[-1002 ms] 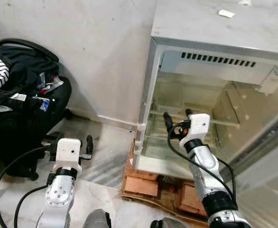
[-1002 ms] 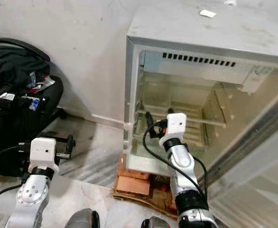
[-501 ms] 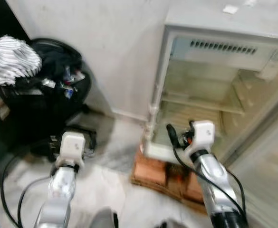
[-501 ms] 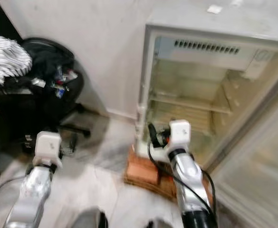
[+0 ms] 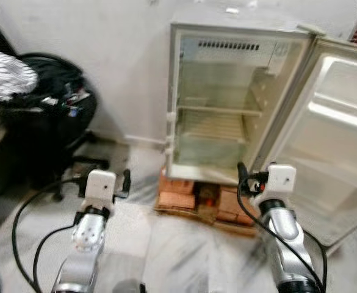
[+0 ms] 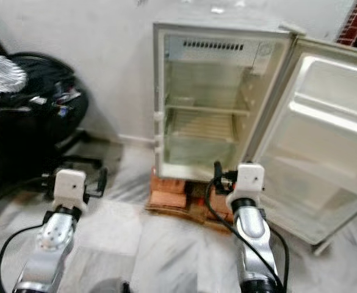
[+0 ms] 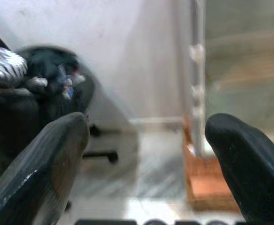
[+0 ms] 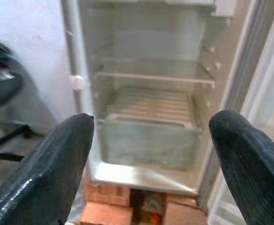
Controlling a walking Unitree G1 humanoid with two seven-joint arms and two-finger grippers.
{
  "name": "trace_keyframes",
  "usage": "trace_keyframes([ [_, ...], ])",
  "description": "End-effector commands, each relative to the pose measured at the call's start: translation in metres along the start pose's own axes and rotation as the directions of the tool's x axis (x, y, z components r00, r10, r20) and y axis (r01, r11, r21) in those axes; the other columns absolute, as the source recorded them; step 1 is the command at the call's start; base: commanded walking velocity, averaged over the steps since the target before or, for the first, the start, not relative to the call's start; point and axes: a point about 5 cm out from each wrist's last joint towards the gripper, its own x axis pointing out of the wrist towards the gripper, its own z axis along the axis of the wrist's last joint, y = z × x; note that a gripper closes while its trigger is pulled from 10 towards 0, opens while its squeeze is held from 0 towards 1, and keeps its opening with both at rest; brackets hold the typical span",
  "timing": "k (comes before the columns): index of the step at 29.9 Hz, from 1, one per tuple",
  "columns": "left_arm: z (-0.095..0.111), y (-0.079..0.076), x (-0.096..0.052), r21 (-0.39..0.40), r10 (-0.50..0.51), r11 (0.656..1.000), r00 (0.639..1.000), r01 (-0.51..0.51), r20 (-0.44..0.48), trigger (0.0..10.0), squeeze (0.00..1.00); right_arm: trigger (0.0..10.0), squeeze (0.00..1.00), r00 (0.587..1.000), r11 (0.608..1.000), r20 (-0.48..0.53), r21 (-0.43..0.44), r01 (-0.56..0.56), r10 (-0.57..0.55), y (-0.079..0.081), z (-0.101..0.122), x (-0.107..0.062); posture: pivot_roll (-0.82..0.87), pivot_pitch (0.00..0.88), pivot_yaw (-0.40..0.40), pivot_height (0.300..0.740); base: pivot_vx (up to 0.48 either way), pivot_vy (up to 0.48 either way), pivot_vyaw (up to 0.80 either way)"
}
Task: Restocking fridge
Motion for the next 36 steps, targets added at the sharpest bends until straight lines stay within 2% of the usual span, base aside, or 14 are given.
trace_keyframes([
  [1, 0.009, 0.005, 0.006, 0.011, 0.002, 1.000, 0.999, -0.003, 0.041, 10.0, 0.00, 10.0, 0.00, 0.999, 0.999, 0.013, 0.011, 0.031, -0.031, -0.007, 0.005, 0.003, 0.00, 0.000, -0.017, 0.740, 0.000, 0.000, 0.00],
  [7, 0.007, 0.004, 0.004, -0.006, -0.001, 1.000, 0.999, 0.002, 0.035, 10.0, 0.00, 10.0, 0.00, 0.999, 1.000, 0.039, -0.013, 0.020, -0.019, -0.003, 0.008, 0.004, 0.01, 0.000, -0.023, 0.740, 0.000, -0.111, 0.00],
  [14, 0.005, -0.001, 0.000, -0.009, -0.012, 1.000, 0.999, 0.012, 0.034, 10.0, 0.00, 10.0, 0.00, 0.999, 1.000, 0.045, 0.001, -0.002, 0.002, 0.001, 0.009, 0.007, 0.02, 0.000, -0.024, 0.740, 0.000, -0.438, 0.00],
  [23, 0.004, -0.001, 0.001, -0.006, -0.017, 1.000, 0.999, 0.018, 0.035, 10.0, 0.00, 10.0, 0.00, 0.999, 1.000, 0.044, -0.005, -0.005, 0.005, -0.004, 0.010, 0.012, 0.02, 0.000, -0.025, 0.740, 0.000, -0.450, 0.00],
  [28, 0.004, -0.004, 0.000, -0.007, -0.023, 1.000, 0.999, 0.024, 0.032, 10.0, 0.00, 10.0, 0.00, 0.999, 1.000, 0.044, -0.002, -0.016, 0.016, -0.001, 0.009, 0.013, 0.02, 0.000, -0.031, 0.740, 0.000, -0.451, 0.00],
  [30, 0.003, -0.004, 0.000, -0.007, -0.024, 1.000, 0.999, 0.024, 0.031, 10.0, 0.00, 10.0, 0.00, 0.997, 0.997, 0.033, 0.033, -0.064, 0.062, 0.004, 0.007, 0.012, 0.02, 0.000, -0.032, 0.740, 0.000, -0.456, 0.00],
  [36, 0.003, -0.004, -0.001, -0.007, -0.023, 1.000, 0.999, 0.023, 0.028, 10.0, 0.00, 10.0, 0.00, 0.995, 0.995, 0.016, 0.023, -0.095, 0.094, 0.009, 0.001, 0.009, 0.02, 0.000, -0.036, 0.740, 0.000, -0.458, 0.00],
])
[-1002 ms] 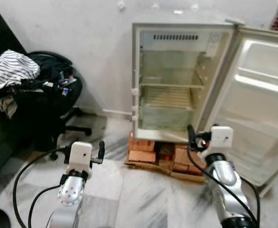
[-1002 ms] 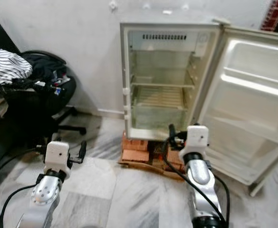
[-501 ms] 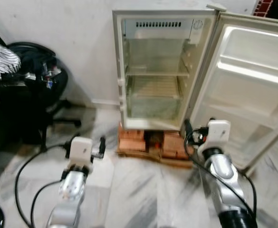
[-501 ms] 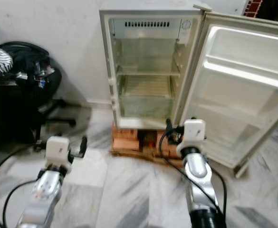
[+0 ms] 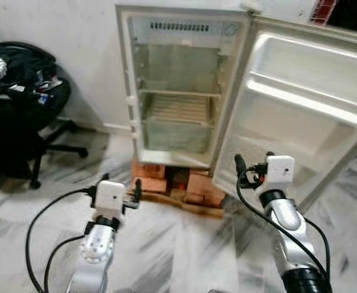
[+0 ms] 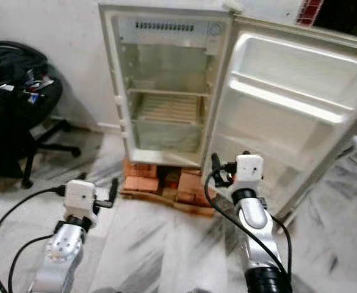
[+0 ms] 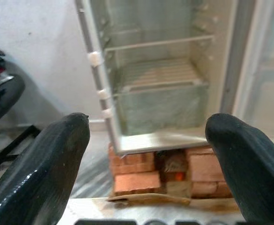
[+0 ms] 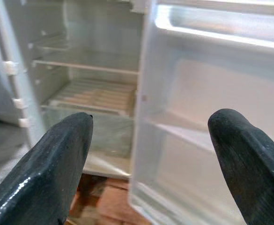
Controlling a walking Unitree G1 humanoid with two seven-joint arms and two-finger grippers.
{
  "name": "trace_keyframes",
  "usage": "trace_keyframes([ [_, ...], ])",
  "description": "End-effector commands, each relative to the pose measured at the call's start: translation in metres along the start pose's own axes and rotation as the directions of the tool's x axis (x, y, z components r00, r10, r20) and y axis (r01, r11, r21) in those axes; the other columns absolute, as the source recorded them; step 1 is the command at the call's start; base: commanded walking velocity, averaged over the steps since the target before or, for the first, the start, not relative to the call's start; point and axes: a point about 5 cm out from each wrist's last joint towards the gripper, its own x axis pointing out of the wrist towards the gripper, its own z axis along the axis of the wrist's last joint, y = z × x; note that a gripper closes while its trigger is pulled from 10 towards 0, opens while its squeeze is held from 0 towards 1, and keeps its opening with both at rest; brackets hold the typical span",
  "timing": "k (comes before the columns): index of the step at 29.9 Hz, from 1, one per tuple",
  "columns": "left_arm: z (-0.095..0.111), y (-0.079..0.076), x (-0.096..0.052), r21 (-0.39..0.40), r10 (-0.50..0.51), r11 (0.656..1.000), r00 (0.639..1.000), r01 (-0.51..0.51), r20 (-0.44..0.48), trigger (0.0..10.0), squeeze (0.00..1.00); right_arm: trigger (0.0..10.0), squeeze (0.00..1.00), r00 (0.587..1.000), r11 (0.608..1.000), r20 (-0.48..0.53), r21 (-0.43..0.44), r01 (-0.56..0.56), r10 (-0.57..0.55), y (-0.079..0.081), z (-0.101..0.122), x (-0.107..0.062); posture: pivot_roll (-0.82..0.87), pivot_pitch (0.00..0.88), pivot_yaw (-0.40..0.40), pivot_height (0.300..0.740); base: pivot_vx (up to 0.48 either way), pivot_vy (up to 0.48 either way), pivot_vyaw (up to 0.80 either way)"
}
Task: Restocking fridge
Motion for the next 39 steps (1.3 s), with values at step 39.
trace_keyframes([
  [39, -0.003, 0.021, 0.000, 0.019, 0.105, 0.994, 0.994, -0.105, -0.009, 10.0, 0.00, 10.0, 0.00, 0.996, 0.998, -0.063, -0.010, -0.056, 0.055, 0.003, -0.013, 0.000, 0.02, 0.000, -0.032, 0.740, 0.000, -0.361, 0.00],
])
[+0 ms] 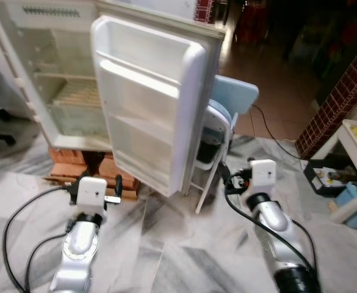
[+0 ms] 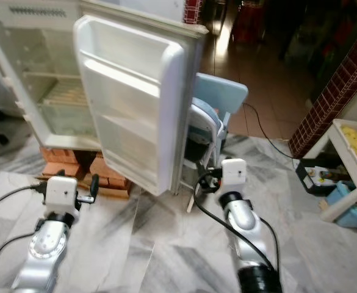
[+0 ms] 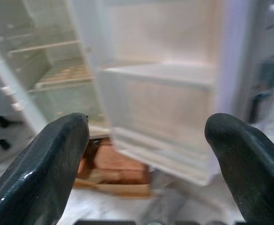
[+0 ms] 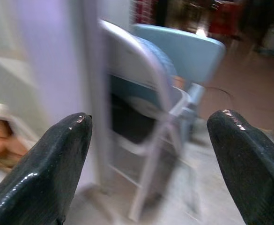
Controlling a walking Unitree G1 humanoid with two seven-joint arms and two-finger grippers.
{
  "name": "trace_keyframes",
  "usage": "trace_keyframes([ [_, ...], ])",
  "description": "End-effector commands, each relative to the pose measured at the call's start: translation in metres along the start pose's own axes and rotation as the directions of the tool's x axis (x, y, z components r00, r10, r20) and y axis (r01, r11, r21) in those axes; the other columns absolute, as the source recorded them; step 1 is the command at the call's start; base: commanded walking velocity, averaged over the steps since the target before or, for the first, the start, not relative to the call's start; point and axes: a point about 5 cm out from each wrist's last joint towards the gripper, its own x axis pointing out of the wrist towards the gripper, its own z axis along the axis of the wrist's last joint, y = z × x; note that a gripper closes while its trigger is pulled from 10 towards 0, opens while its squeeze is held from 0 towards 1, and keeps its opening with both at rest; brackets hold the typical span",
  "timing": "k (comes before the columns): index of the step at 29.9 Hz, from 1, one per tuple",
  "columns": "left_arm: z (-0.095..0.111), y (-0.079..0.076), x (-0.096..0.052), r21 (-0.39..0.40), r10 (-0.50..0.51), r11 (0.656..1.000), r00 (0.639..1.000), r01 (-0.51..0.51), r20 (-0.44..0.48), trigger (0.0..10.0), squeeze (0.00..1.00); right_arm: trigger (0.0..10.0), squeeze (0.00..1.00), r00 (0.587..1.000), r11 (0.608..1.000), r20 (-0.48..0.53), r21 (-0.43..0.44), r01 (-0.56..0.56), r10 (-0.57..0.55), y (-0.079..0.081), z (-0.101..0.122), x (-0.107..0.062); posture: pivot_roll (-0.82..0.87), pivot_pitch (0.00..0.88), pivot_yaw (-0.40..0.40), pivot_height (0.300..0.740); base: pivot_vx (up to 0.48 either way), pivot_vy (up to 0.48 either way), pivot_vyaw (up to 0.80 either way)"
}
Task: Restocking fridge
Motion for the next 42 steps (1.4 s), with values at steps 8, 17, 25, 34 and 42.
trace_keyframes([
  [8, 0.0022, 0.0114, 0.0009, 0.014, 0.015, 1.000, 1.000, -0.015, 0.011, 10.0, 0.00, 10.0, 0.00, 1.000, 1.000, 0.028, -0.017, -0.008, 0.008, 0.0089, 0.0047, 0.0059, 0.02, 0.000, -0.028, 0.740, 0.253, 0.000, 0.00],
  [17, 0.0014, 0.0090, 0.0005, 0.006, 0.013, 1.000, 1.000, -0.013, 0.007, 10.0, 0.00, 10.0, 0.00, 0.999, 1.000, 0.035, -0.018, 0.006, -0.005, 0.0067, 0.0055, 0.0063, 0.01, 0.000, -0.028, 0.740, 0.365, 0.000, 0.00],
  [25, 0.0008, 0.0073, 0.0004, 0.001, 0.009, 1.000, 1.000, -0.009, 0.004, 10.0, 0.00, 10.0, 0.00, 0.999, 1.000, 0.050, -0.018, 0.009, -0.008, 0.0065, 0.0074, 0.0062, 0.01, 0.000, -0.027, 0.740, 0.370, 0.000, 0.00],
  [34, -0.0004, 0.0068, -0.0012, -0.003, 0.007, 1.000, 1.000, -0.007, -0.002, 10.0, 0.00, 10.0, 0.00, 0.998, 1.000, 0.059, -0.024, -0.010, 0.012, 0.0078, 0.0089, 0.0059, 0.01, 0.000, -0.029, 0.740, 0.363, 0.000, 0.00],
  [42, -0.0023, 0.0050, -0.0021, -0.016, 0.008, 1.000, 1.000, -0.008, -0.017, 10.0, 0.00, 10.0, 0.00, 0.998, 0.999, 0.059, -0.027, -0.023, 0.025, 0.0100, 0.0083, 0.0061, 0.01, 0.000, -0.028, 0.740, 0.171, 0.000, 0.00],
])
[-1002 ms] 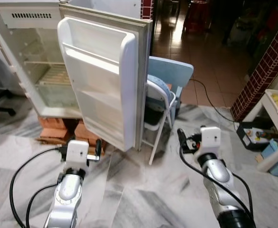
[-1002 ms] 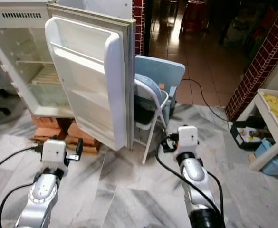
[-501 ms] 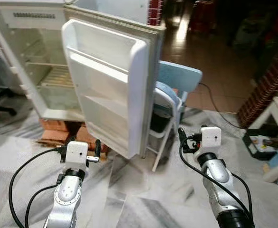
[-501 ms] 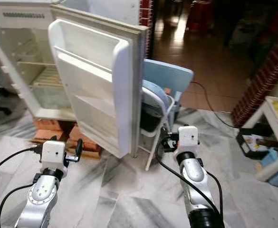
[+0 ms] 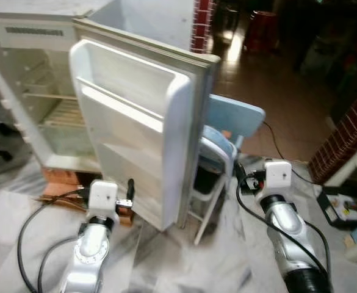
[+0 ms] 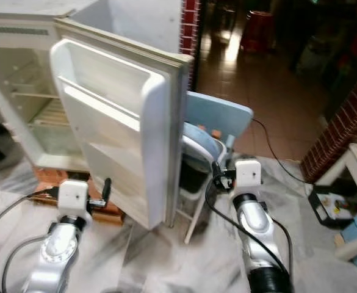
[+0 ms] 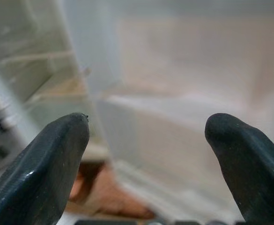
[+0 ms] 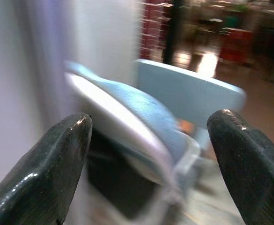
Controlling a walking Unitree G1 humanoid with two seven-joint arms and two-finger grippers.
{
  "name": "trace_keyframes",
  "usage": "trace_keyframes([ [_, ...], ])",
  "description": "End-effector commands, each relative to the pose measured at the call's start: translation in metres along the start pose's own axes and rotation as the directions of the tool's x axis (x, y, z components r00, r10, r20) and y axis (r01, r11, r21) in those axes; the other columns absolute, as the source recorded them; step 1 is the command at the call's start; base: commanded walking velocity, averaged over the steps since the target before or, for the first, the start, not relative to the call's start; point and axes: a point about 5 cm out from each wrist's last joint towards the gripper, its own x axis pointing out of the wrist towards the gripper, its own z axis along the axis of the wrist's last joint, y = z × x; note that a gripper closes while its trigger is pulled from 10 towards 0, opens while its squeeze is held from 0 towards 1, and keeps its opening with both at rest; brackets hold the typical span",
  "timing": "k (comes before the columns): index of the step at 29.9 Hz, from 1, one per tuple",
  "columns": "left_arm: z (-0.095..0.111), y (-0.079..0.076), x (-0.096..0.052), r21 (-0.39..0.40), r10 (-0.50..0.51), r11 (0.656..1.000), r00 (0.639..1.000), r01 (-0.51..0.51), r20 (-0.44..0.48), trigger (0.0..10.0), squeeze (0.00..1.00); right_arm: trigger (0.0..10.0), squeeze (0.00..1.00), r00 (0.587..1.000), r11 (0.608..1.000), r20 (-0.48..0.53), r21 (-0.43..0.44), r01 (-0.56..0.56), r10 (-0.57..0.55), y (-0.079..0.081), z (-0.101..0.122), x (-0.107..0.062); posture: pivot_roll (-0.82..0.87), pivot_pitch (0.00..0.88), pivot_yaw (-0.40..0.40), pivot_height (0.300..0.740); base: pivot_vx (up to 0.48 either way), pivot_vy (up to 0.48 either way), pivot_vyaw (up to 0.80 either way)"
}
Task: Restocking fridge
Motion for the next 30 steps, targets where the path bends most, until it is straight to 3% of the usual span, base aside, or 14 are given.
trace_keyframes([
  [1, 0.004, -0.011, 0.002, -0.019, -0.026, 0.999, 1.000, 0.026, 0.015, 10.0, 0.00, 10.0, 0.00, 0.999, 0.999, -0.012, -0.021, 0.032, -0.032, -0.014, -0.003, -0.005, 0.01, 0.000, -0.028, 0.740, 0.000, 0.000, 0.00],
  [10, -0.011, -0.014, -0.006, -0.060, -0.029, 0.998, 0.996, 0.024, -0.085, 10.0, 0.00, 10.0, 0.00, 1.000, 1.000, -0.015, -0.021, 0.008, -0.008, -0.009, -0.003, 0.000, 0.03, 0.000, -0.034, 0.740, 0.000, 0.000, 0.69],
  [14, -0.011, -0.012, -0.002, -0.028, -0.052, 0.998, 0.994, 0.049, -0.097, 10.0, 0.00, 10.0, 0.00, 1.000, 1.000, -0.017, -0.020, 0.004, -0.004, -0.006, 0.000, 0.009, 0.05, 0.000, -0.045, 0.740, 0.000, 0.000, 0.68],
  [20, -0.009, -0.009, -0.008, 0.003, -0.077, 0.997, 0.992, 0.078, -0.095, 10.0, 0.00, 10.0, 0.00, 0.999, 0.999, -0.041, -0.033, 0.006, -0.007, -0.009, 0.004, 0.023, 0.06, 0.000, -0.052, 0.740, 0.000, 0.000, 0.64],
  [30, -0.013, -0.013, -0.013, -0.021, -0.097, 0.995, 0.986, 0.095, -0.135, 10.0, 0.00, 10.0, 0.00, 0.990, 0.994, -0.107, 0.053, 0.093, -0.087, -0.023, 0.013, 0.046, 0.06, 0.000, -0.067, 0.740, 0.000, 0.000, 0.04],
])
